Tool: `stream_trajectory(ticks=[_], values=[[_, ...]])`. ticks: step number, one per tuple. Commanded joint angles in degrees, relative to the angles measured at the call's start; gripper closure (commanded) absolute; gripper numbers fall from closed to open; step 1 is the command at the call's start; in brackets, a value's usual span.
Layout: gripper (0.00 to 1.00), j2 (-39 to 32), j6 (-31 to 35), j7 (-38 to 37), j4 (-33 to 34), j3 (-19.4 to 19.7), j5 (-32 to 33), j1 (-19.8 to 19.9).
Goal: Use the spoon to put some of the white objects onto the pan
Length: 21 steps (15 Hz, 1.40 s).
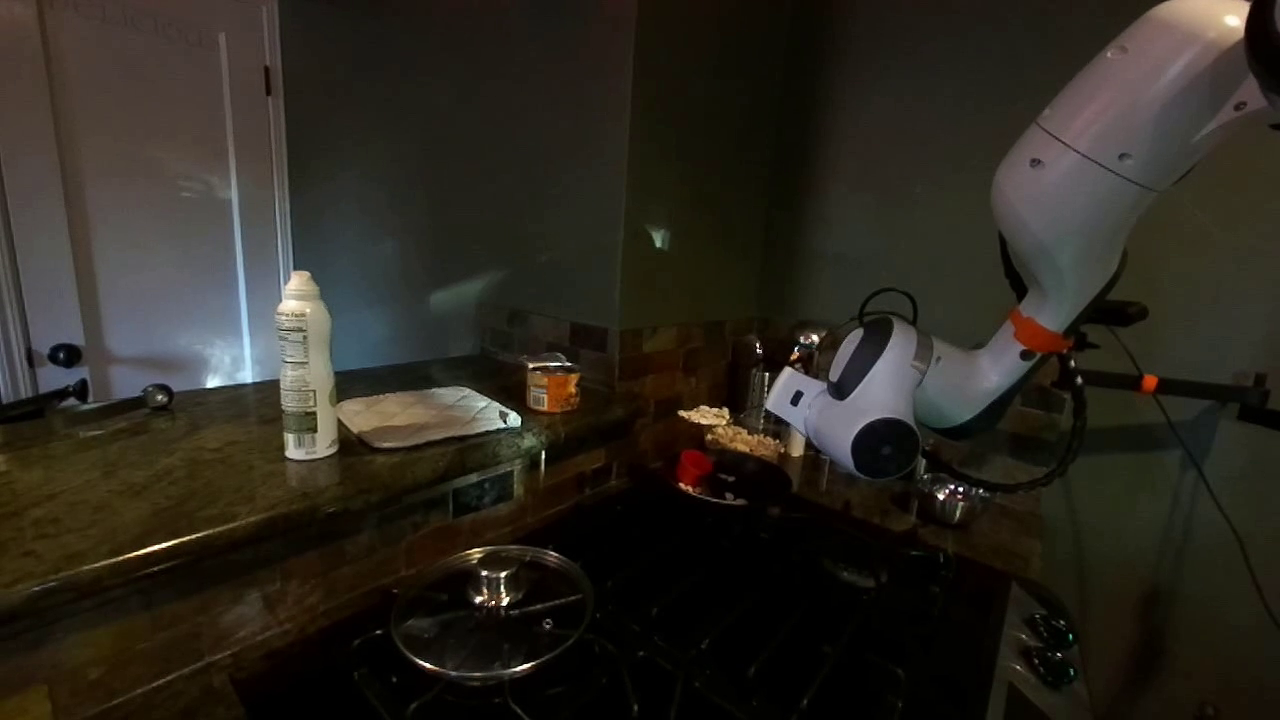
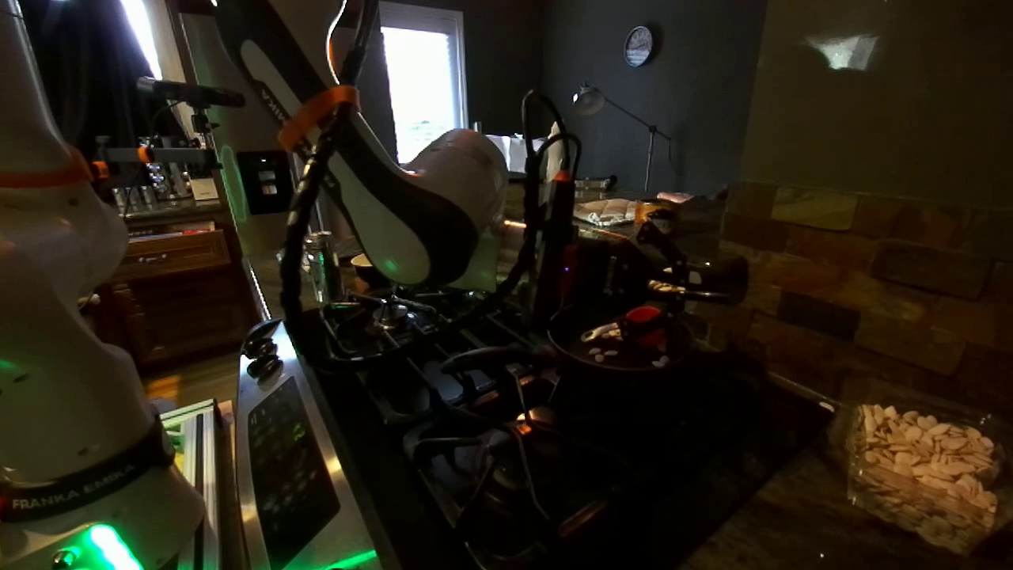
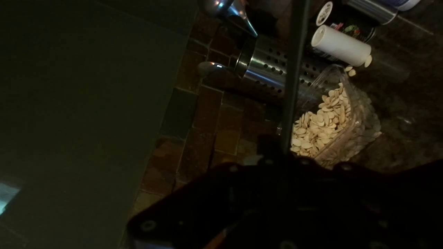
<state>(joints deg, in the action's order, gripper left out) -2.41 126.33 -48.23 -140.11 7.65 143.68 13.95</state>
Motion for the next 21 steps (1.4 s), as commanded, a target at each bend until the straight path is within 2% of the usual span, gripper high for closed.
stream_trajectory(ticks=[1, 14, 21], values=[[0.99, 1.48, -1.28, -0.14, -2.49, 0.88, -0.16, -1.04], [0.99, 5.36, -3.17, 3.92, -9.81, 1.62, -0.12, -1.1], [0.99, 7.89, -10.09, 10.18, -14.29, 1.99, -0.12, -1.48]])
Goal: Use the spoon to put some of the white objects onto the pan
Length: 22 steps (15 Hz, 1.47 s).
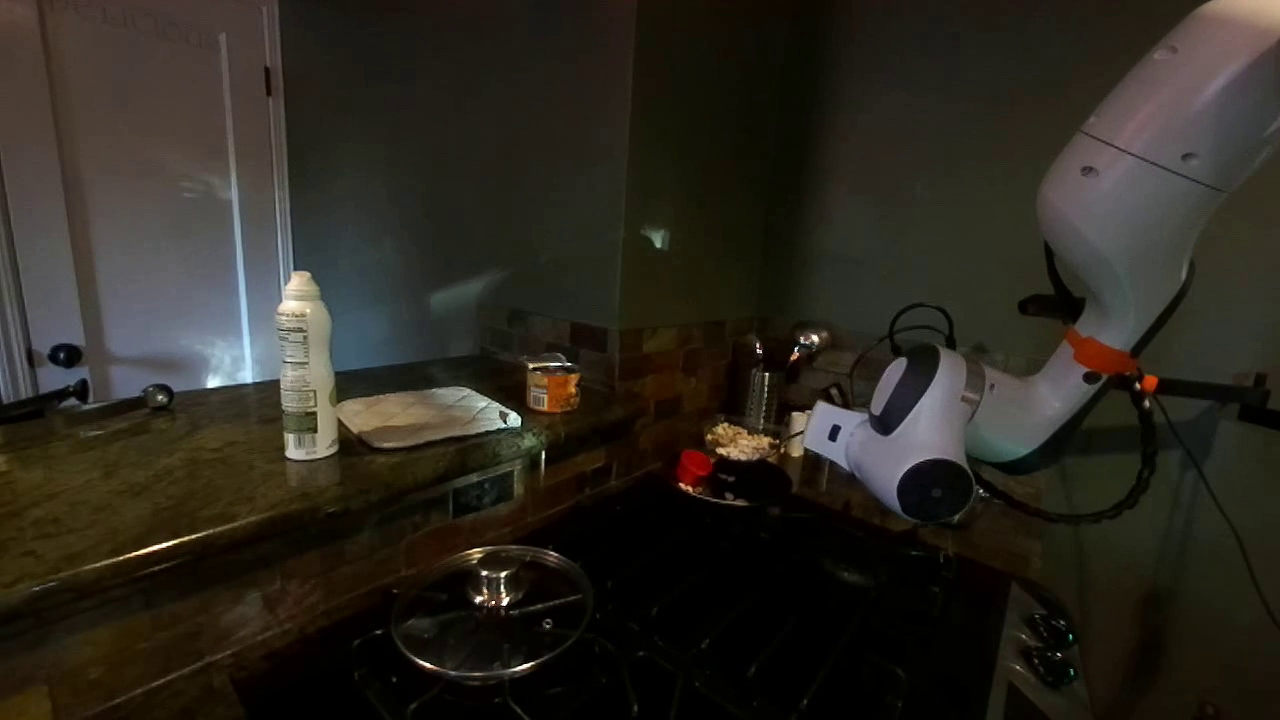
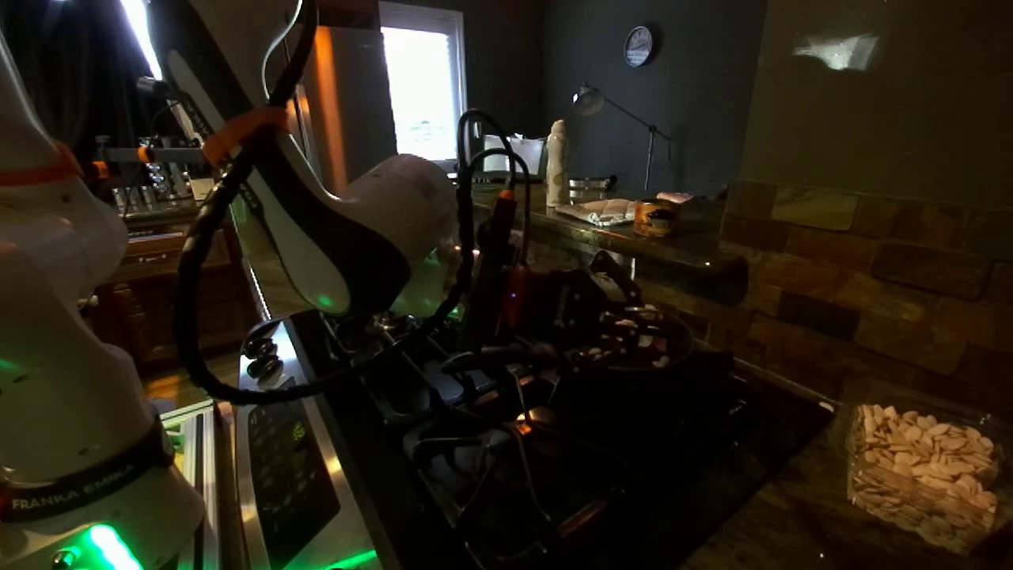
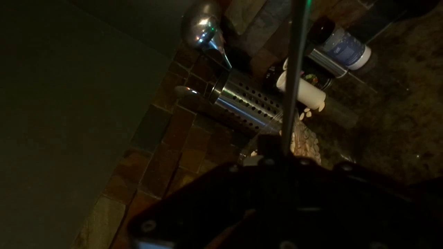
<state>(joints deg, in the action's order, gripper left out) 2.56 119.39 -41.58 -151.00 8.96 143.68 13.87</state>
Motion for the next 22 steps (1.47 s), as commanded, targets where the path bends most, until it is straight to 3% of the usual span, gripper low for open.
stream_trajectory(ticks=[1, 7, 13, 20, 22], values=[[0.99, 3.17, -3.85, 4.78, -3.8, 0.55, -0.11, -1.59], [0.99, 4.9, -9.03, 14.38, -5.89, -0.75, -0.07, -4.23], [0.99, 6.57, -18.85, 26.62, -7.88, -3.29, -0.01, -7.15], [0.99, 5.58, -21.55, 39.29, -6.59, -3.67, 0.0, -7.46], [0.99, 8.05, -20.65, 39.06, -7.79, -3.89, 0.0, -7.91]])
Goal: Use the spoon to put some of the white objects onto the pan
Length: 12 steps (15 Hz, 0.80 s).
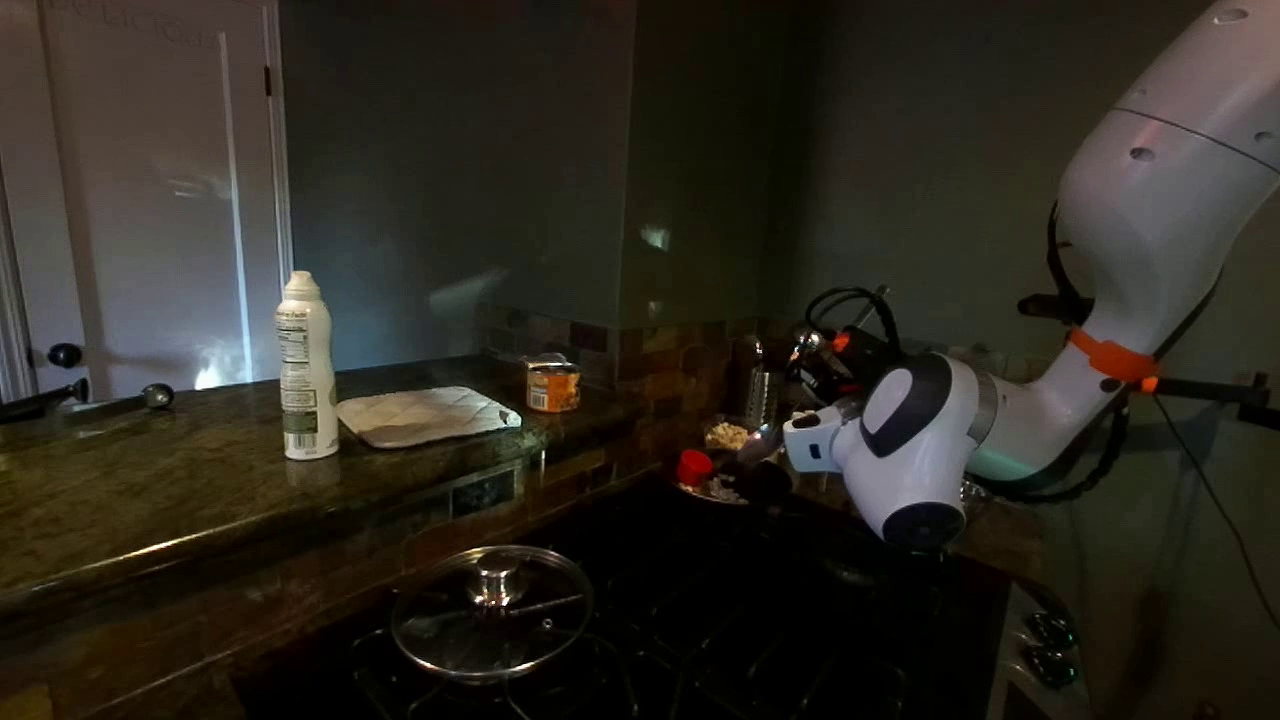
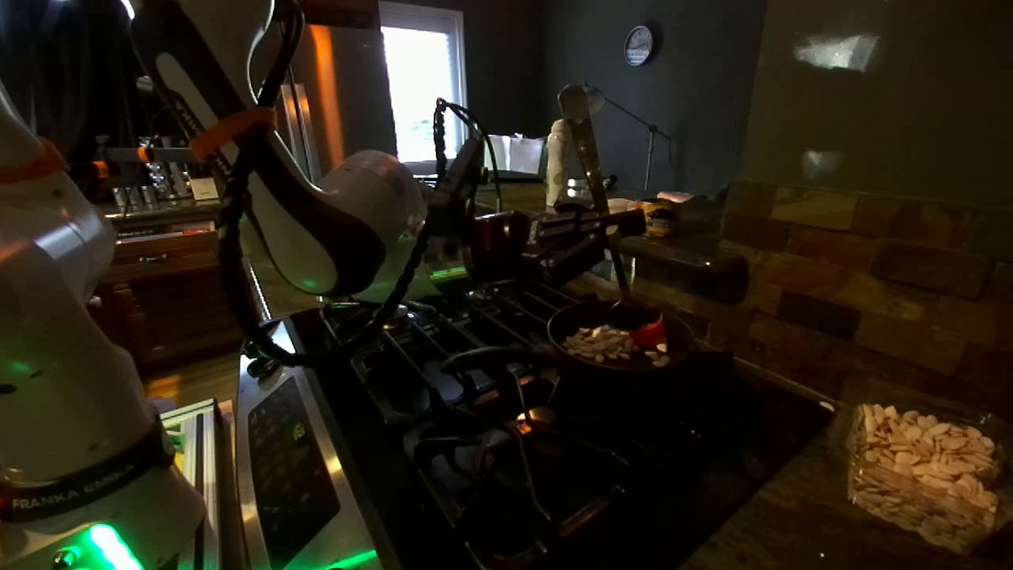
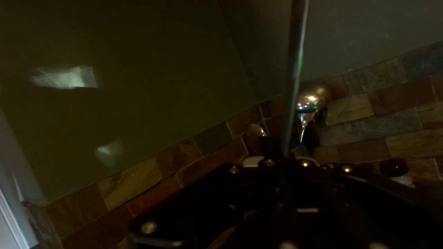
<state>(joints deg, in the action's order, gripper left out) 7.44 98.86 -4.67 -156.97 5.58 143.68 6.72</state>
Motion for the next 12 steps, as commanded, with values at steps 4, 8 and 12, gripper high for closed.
stream_trajectory(ticks=[4, 8, 12], values=[[0.99, 7.69, 3.17, -9.52, -1.66, 4.11, 1.14, 2.51], [0.99, 10.01, 10.29, -18.62, -0.13, 8.96, 0.52, 4.39], [0.99, 11.09, 17.41, -27.22, 0.69, 9.86, 0.49, 2.48]])
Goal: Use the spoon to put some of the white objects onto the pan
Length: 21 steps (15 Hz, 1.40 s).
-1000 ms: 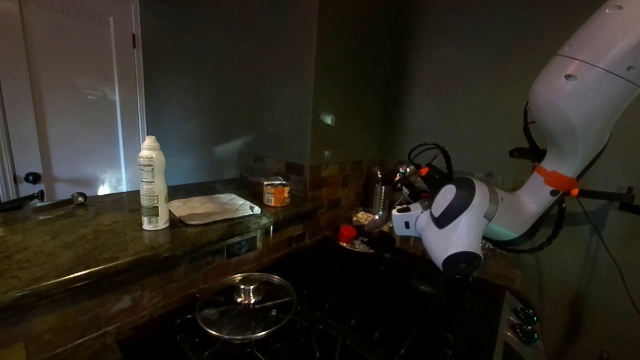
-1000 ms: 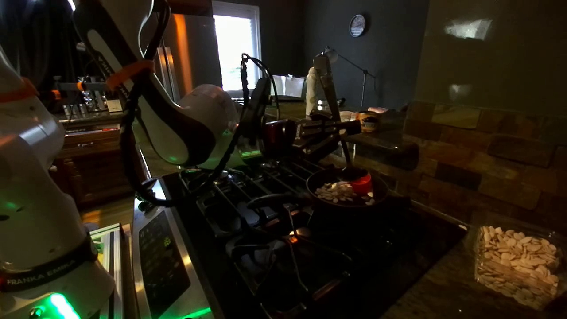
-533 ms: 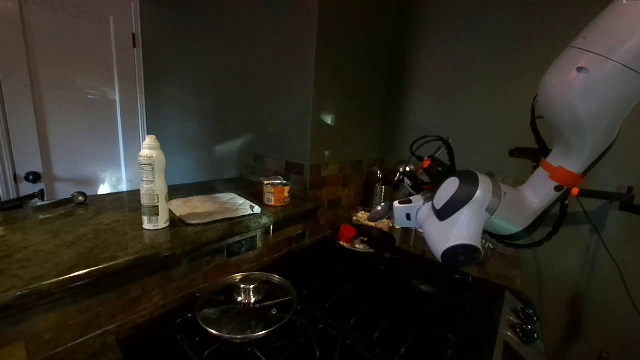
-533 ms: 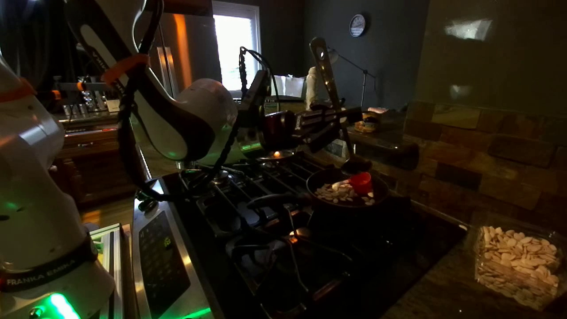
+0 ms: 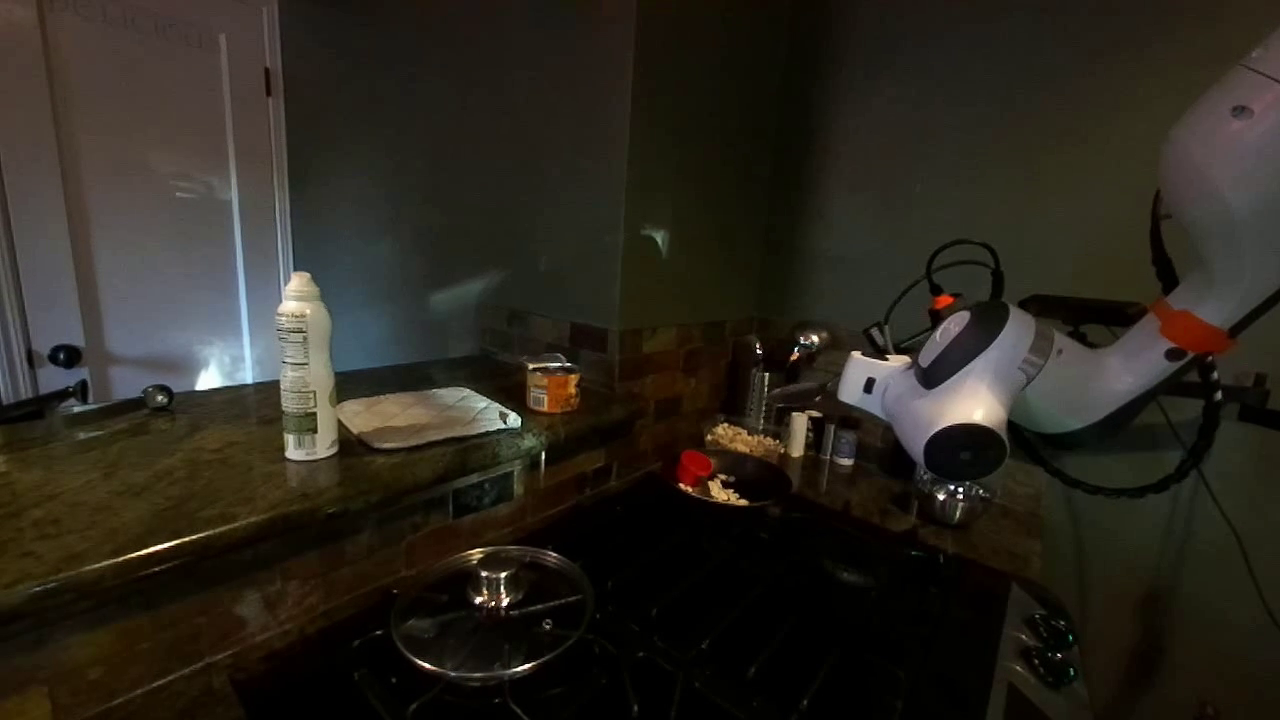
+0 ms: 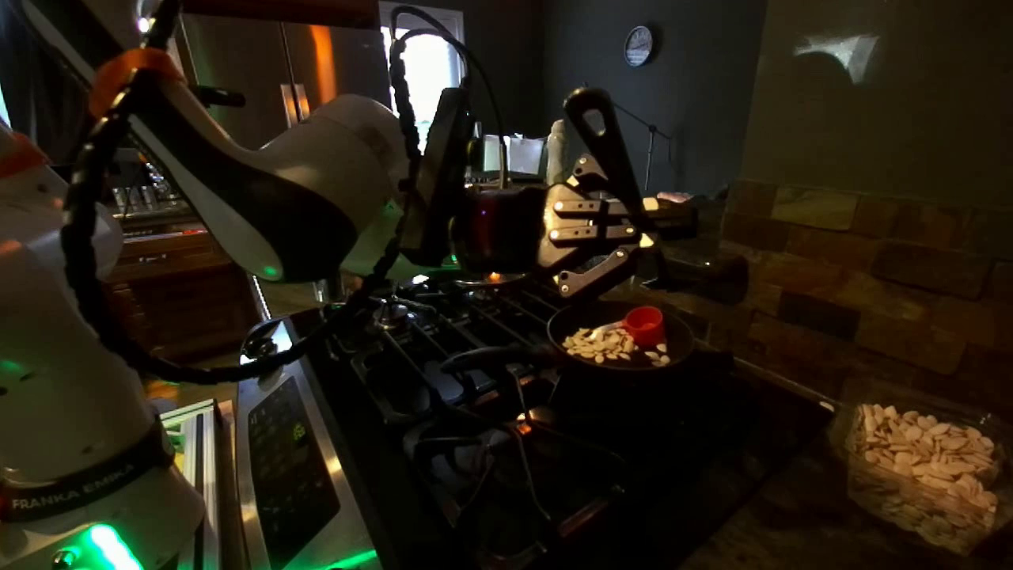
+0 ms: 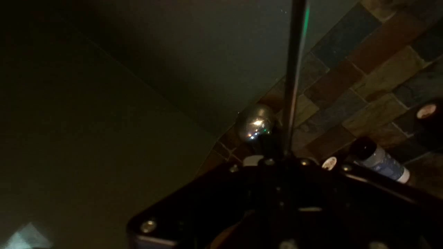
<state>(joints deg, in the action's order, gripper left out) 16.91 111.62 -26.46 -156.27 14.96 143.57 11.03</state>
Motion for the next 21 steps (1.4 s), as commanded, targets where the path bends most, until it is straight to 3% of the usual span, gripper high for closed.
stream_trajectory(ticks=[1, 5, 10, 11, 16, 21], values=[[0.99, 2.06, 6.53, -6.81, 0.02, 0.06, 0.61, -2.64], [0.99, 3.9, 13.11, -10.83, 0.41, -2.37, 0.6, -7.16], [0.99, 9.47, 16.52, -15.49, 0.44, -5.3, 0.61, -12.45], [0.99, 6.4, 14.21, -13.54, 1.15, -4.79, -0.11, -11.49], [0.99, 6.62, 14.41, -13.56, 1.17, -4.65, -0.17, -11.78], [0.99, -3.12, 11.38, -5.54, 15.35, -10.09, -5.52, -15.52]])
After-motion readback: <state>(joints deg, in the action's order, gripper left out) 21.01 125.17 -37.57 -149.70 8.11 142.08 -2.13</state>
